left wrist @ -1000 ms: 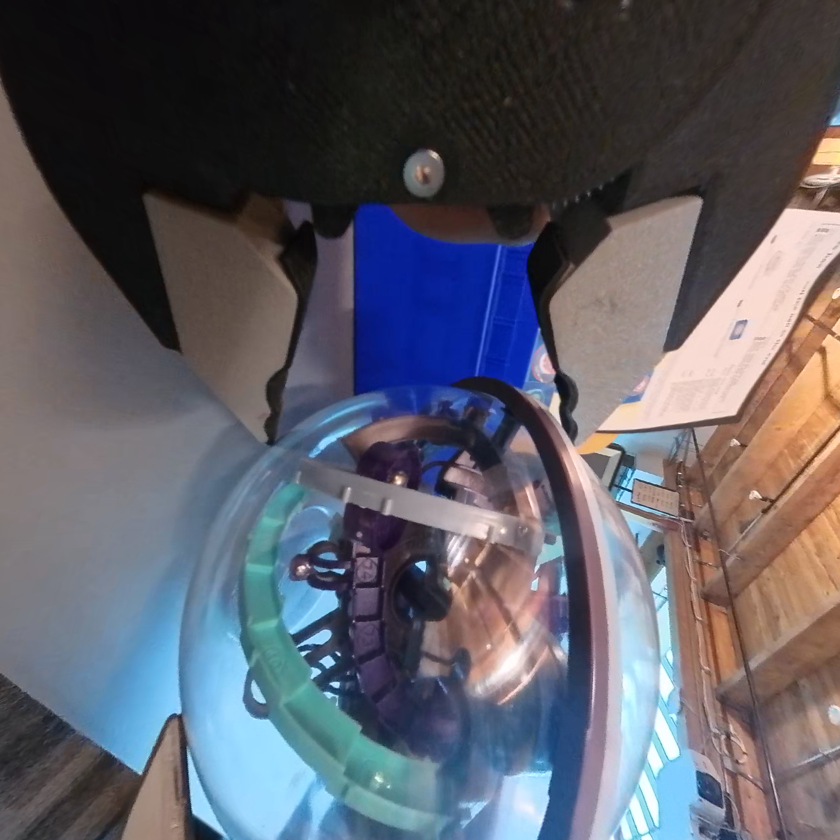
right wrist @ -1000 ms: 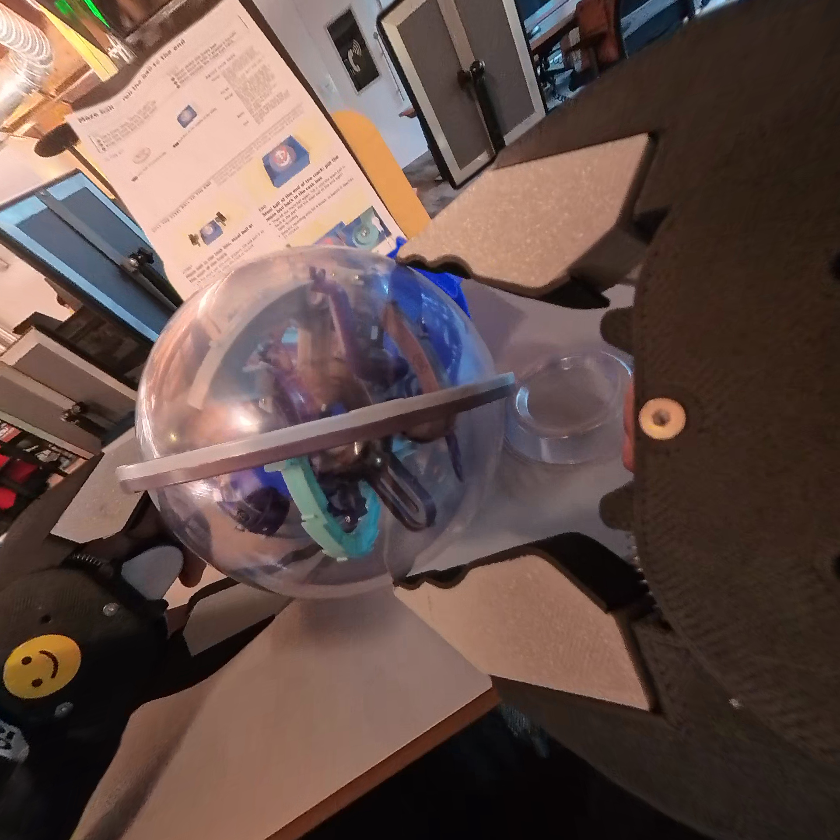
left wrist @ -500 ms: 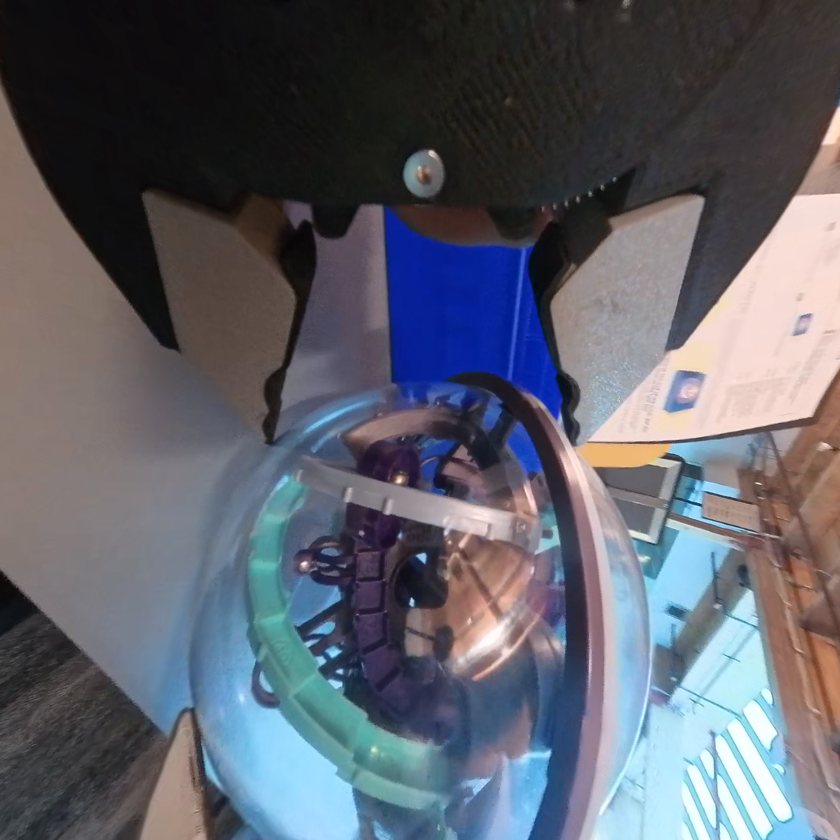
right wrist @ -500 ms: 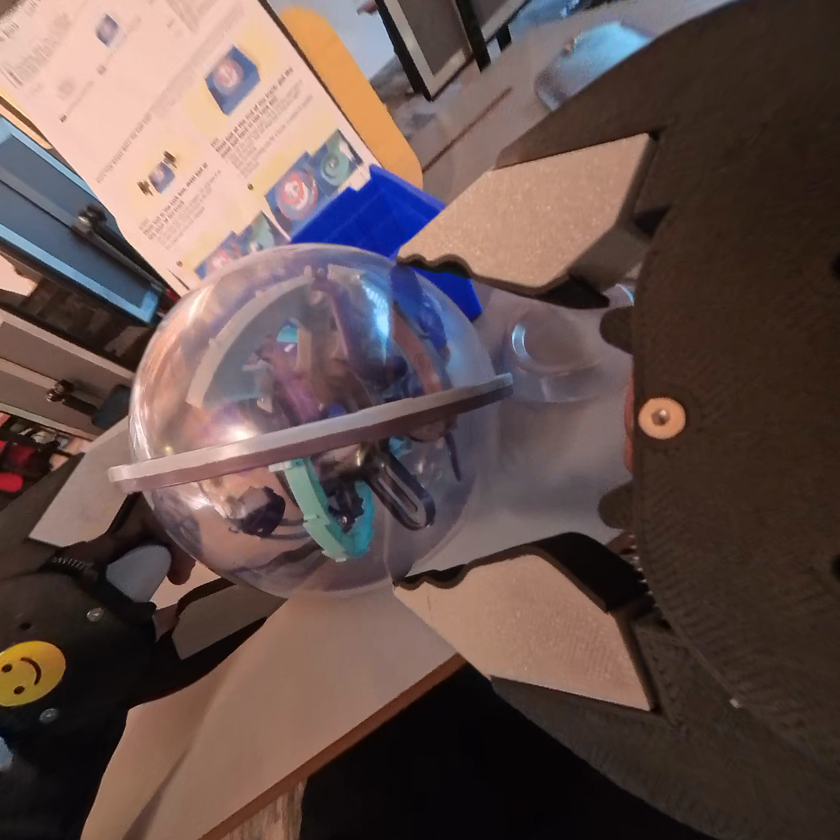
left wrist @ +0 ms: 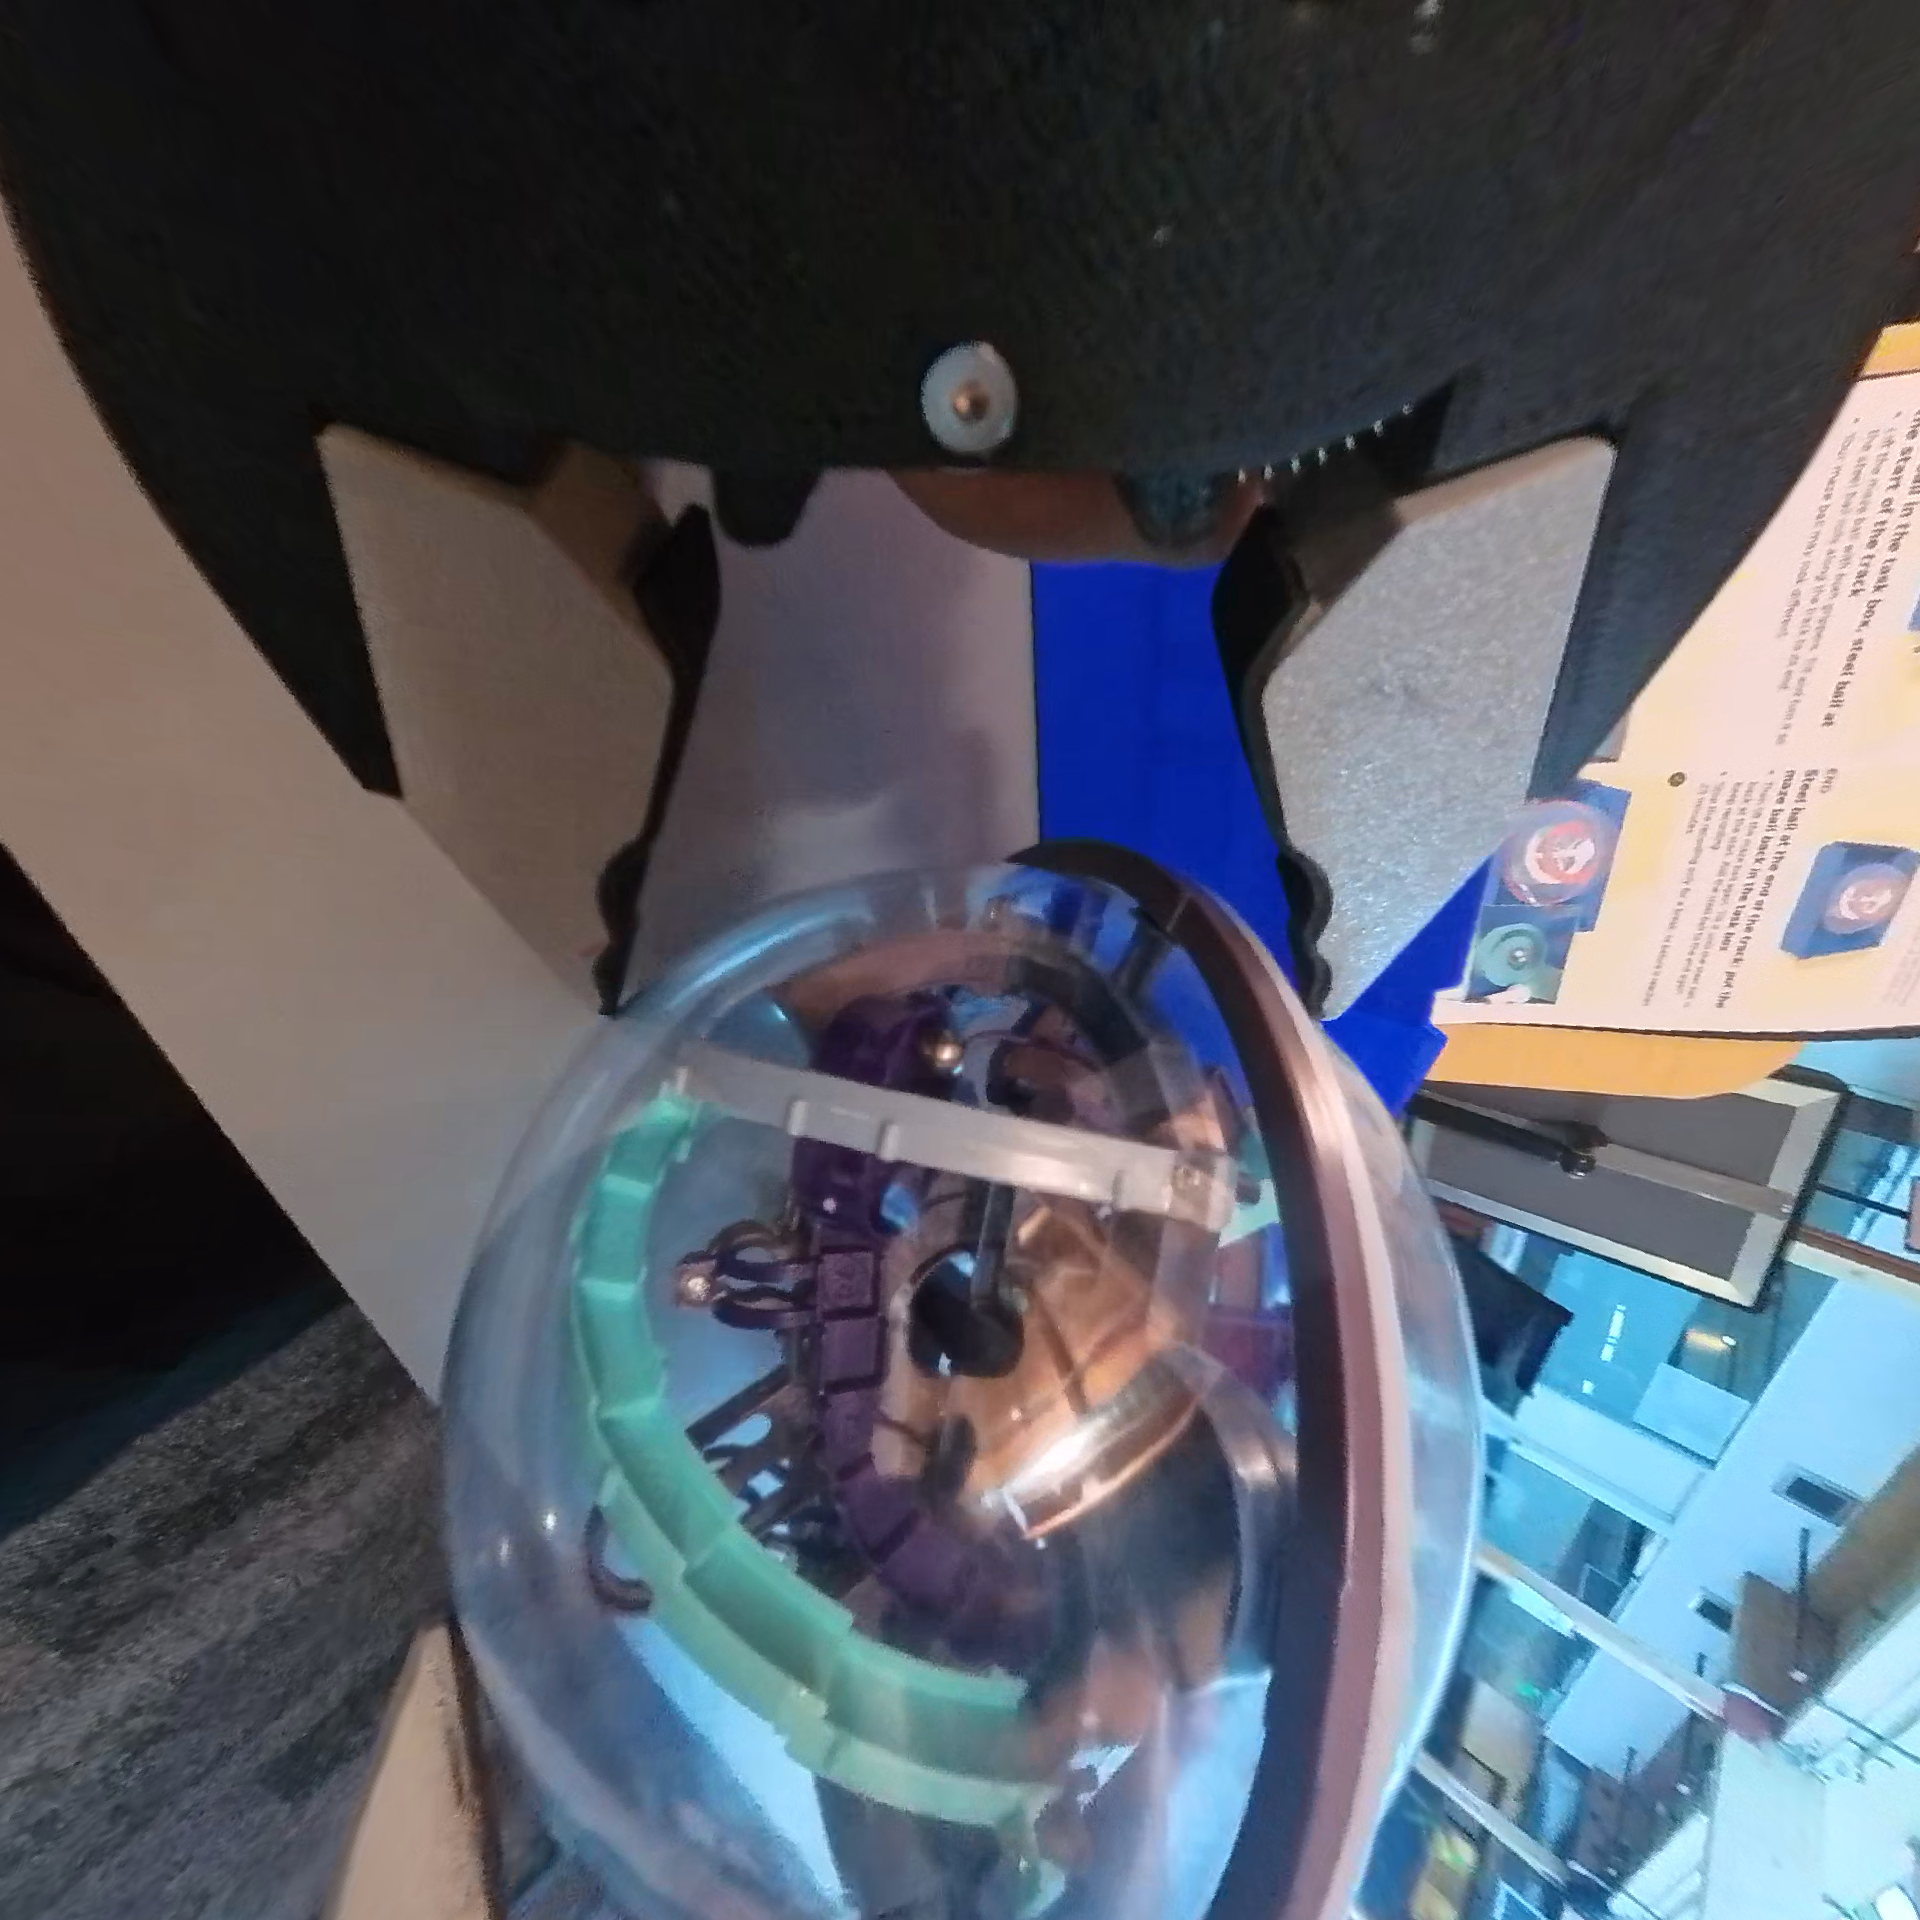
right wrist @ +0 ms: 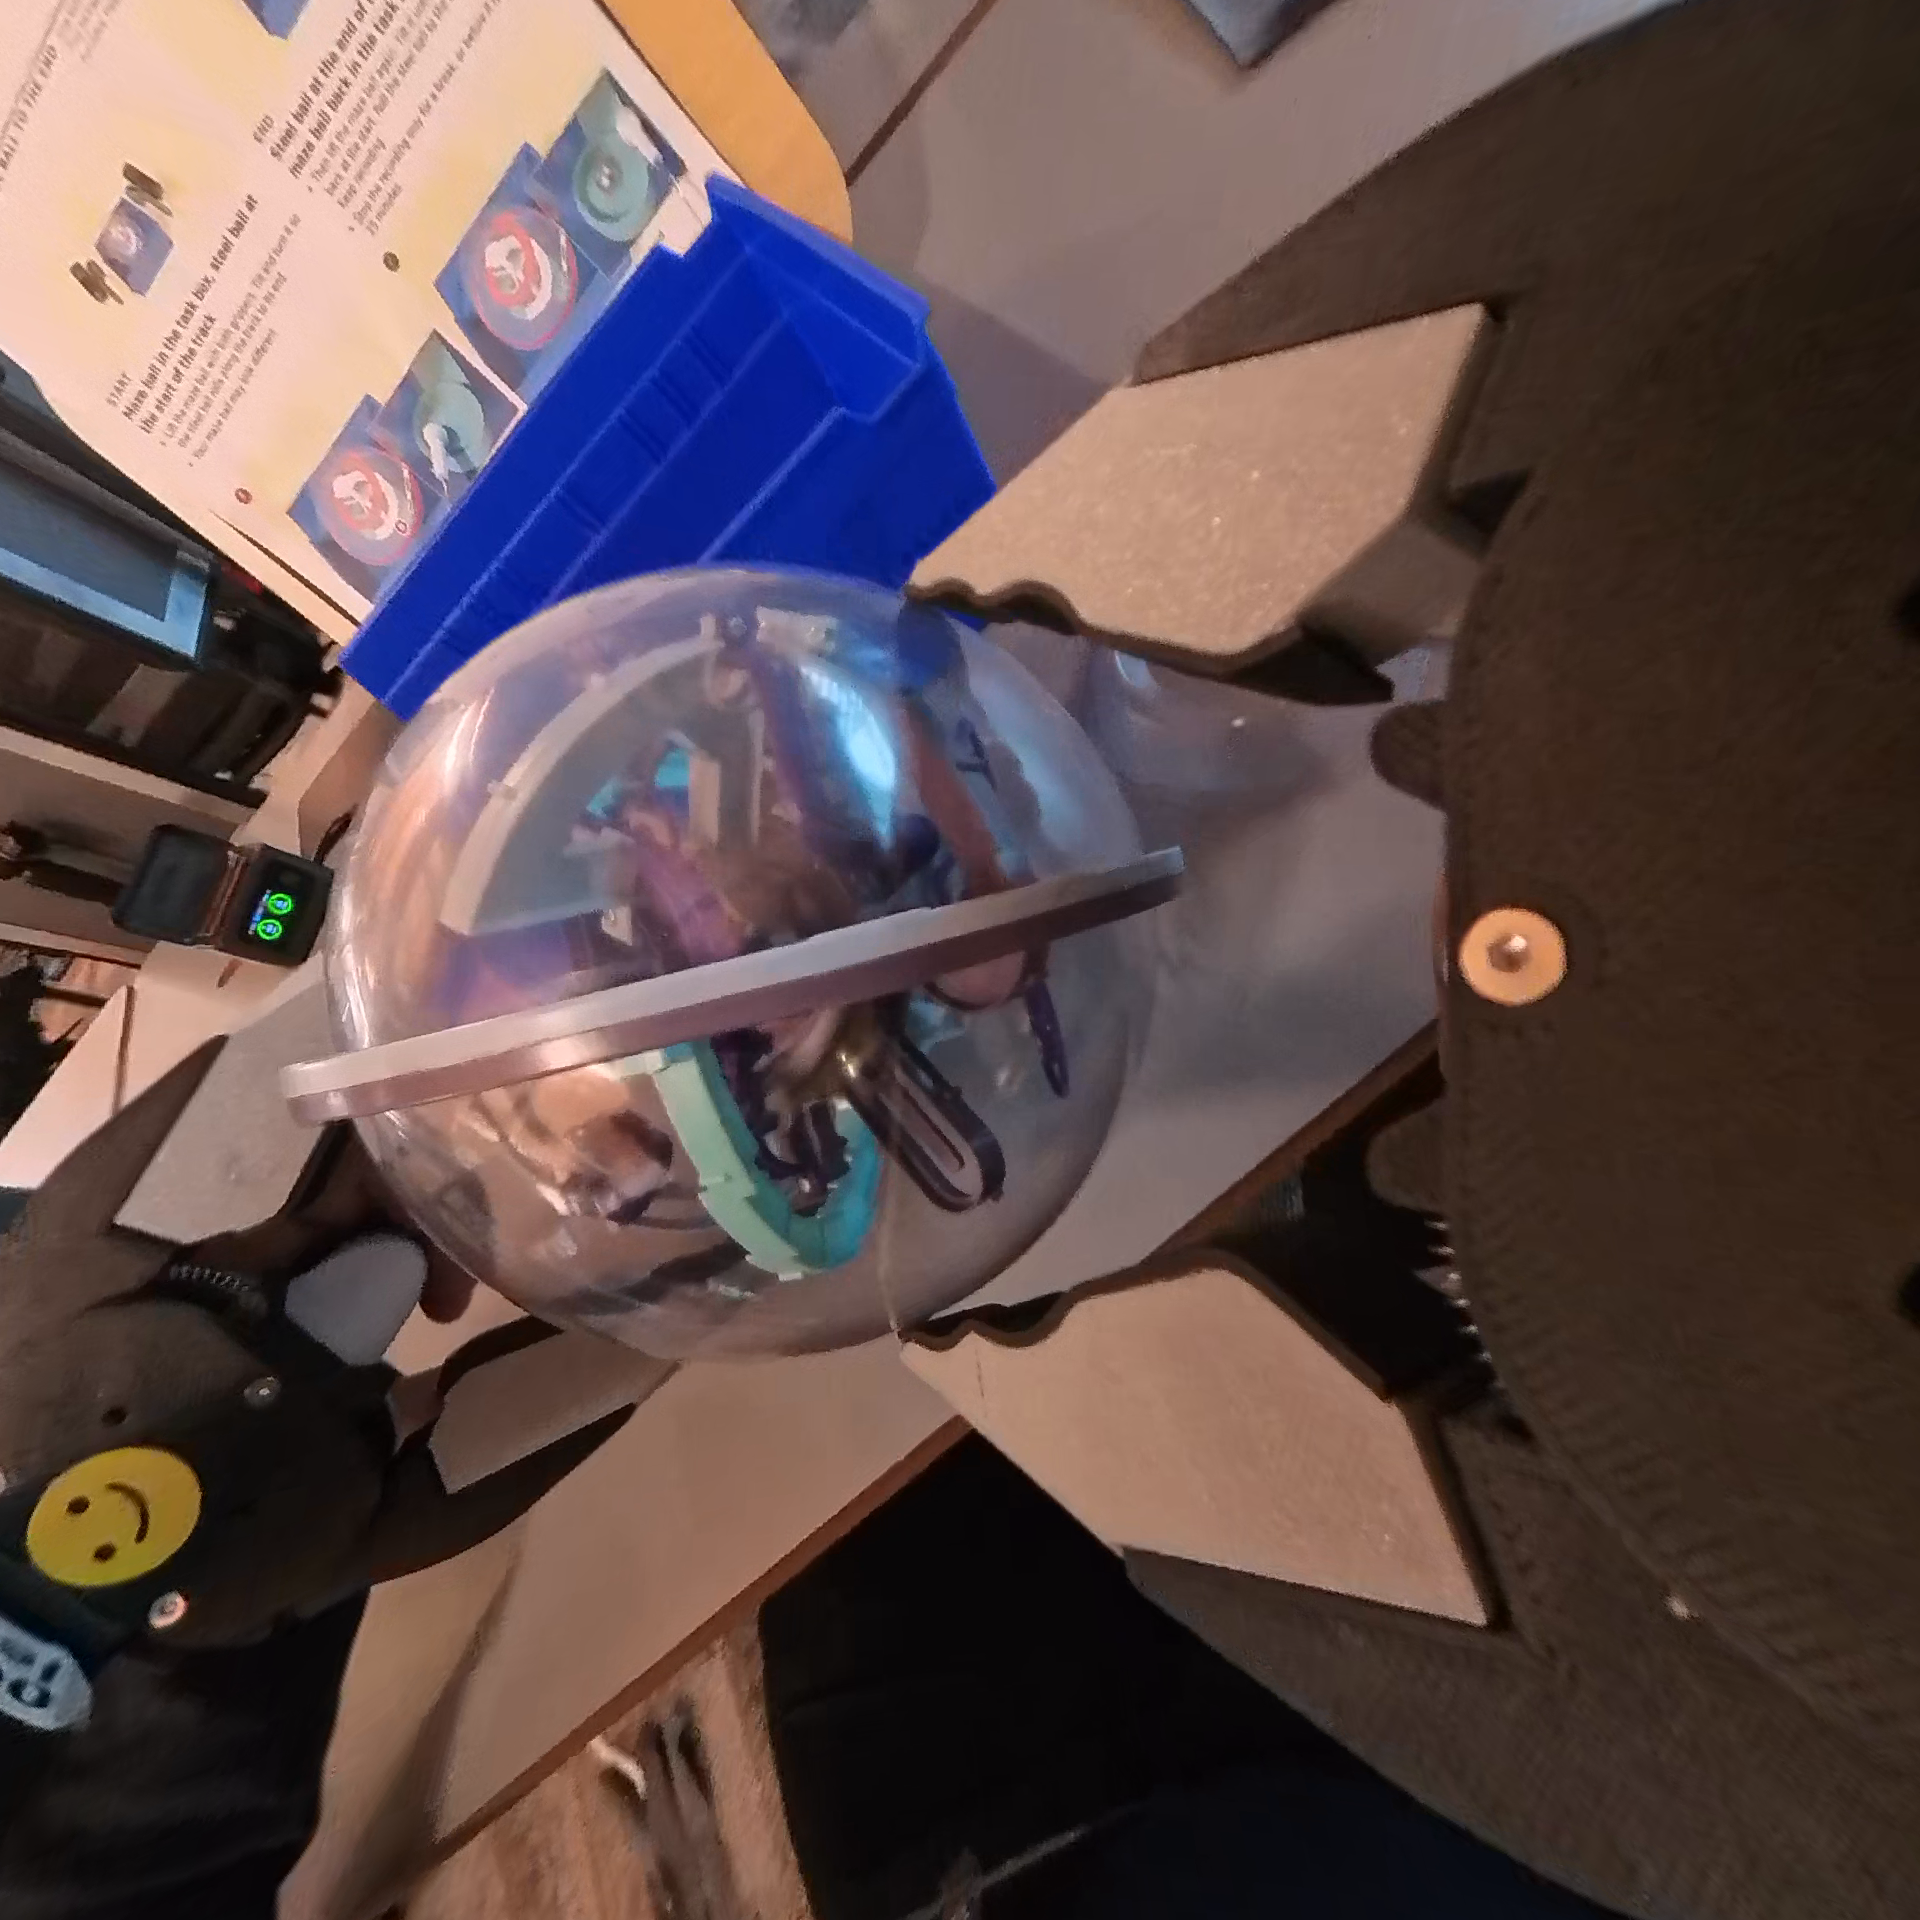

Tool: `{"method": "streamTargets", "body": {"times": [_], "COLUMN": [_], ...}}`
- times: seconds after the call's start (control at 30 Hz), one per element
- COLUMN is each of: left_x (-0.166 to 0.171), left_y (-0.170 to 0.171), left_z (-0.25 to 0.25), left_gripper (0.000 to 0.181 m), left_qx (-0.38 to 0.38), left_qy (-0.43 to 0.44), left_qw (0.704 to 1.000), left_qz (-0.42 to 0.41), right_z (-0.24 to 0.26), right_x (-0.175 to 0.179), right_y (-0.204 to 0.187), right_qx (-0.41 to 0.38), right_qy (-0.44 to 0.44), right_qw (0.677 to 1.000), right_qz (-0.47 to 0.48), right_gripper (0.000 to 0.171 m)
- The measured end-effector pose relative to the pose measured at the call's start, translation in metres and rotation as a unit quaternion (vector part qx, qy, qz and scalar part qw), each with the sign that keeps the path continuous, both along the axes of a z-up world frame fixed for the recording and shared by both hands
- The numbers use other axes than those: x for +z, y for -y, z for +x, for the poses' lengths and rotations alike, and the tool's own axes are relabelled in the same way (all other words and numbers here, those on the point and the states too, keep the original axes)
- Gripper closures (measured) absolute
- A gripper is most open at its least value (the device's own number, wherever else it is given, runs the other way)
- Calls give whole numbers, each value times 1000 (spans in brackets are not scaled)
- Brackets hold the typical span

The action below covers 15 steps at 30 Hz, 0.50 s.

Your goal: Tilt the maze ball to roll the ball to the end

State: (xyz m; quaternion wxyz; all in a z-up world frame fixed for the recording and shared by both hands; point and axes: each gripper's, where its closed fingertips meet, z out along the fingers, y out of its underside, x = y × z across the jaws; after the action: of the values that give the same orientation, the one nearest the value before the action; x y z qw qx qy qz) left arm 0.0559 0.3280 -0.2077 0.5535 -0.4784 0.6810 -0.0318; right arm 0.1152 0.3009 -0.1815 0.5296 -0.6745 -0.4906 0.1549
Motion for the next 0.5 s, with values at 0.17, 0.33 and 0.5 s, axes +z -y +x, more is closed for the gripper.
{"method": "streamTargets", "body": {"times": [0.17,0.33,0.5], "left_x": [-3,-7,-3], "left_y": [3,7,7], "left_z": [-10,-17,-19], "left_gripper": [57,55,51], "left_qx": [-2,-5,-2], "left_qy": [-46,-76,-88], "left_qw": [999,997,996], "left_qz": [-8,-16,9], "right_z": [-8,-17,-21], "right_x": [-10,-16,-12], "right_y": [2,5,5], "right_qx": [1,0,5], "right_qy": [-33,-55,-70], "right_qw": [999,997,997], "right_qz": [-28,-52,-36], "right_gripper": [44,43,43]}}
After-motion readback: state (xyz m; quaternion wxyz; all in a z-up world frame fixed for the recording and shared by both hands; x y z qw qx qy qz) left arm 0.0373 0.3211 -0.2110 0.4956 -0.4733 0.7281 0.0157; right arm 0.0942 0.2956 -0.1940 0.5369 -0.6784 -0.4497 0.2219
